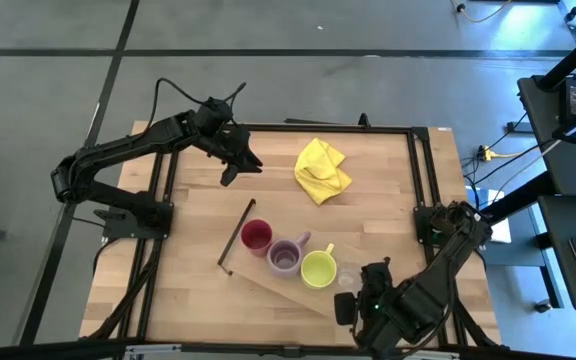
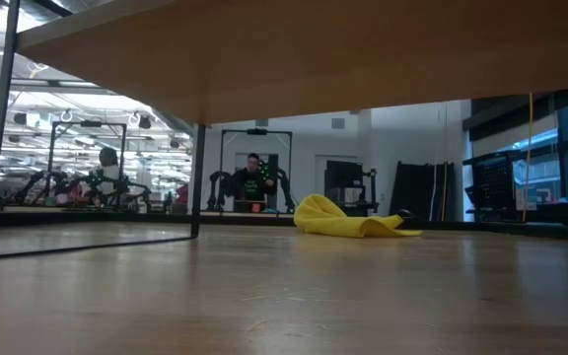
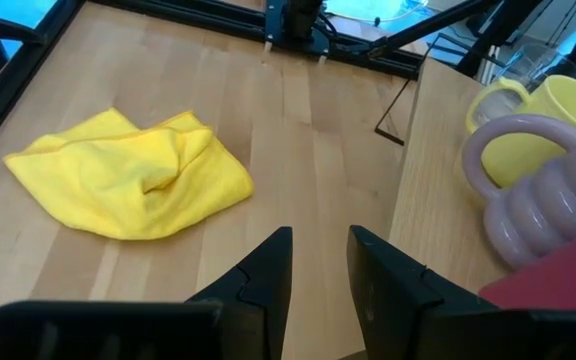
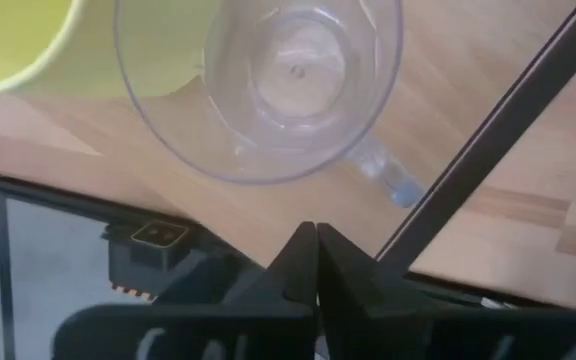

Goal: Stack small to large cups/mugs on shelf
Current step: Put the transparent mug on the shelf

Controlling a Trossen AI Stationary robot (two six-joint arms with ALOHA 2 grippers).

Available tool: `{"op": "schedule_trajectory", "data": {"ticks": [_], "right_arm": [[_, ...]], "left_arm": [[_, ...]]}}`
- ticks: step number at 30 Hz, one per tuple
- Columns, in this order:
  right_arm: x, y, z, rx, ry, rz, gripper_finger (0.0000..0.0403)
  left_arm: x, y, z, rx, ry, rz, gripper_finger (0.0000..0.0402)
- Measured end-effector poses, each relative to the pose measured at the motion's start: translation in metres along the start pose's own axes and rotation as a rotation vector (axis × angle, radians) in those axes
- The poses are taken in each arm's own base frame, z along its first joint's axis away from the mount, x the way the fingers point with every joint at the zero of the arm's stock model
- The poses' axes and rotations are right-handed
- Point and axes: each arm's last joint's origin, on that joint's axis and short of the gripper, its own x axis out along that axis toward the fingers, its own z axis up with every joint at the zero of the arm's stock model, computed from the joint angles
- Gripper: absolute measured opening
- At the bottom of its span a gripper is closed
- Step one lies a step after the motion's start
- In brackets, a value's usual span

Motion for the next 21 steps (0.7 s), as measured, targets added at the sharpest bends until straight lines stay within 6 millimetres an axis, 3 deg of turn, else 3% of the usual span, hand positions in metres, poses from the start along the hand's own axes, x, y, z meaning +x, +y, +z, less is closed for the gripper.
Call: {"op": "schedule_trajectory", "data": {"ticks": [13,21], "right_arm": [[0.002,0.003,0.007,0.019,-0.014,-0.006,0.0003],[-0.023,0.012,0.014,-0.036,0.105,0.041,0.0004]], "left_arm": [[0.0,-0.001,0.001,0.003,-0.008,-0.007,0.0094],[0.007,-0.012,0.002,0.035,-0.001,-0.057,0.0094]]}}
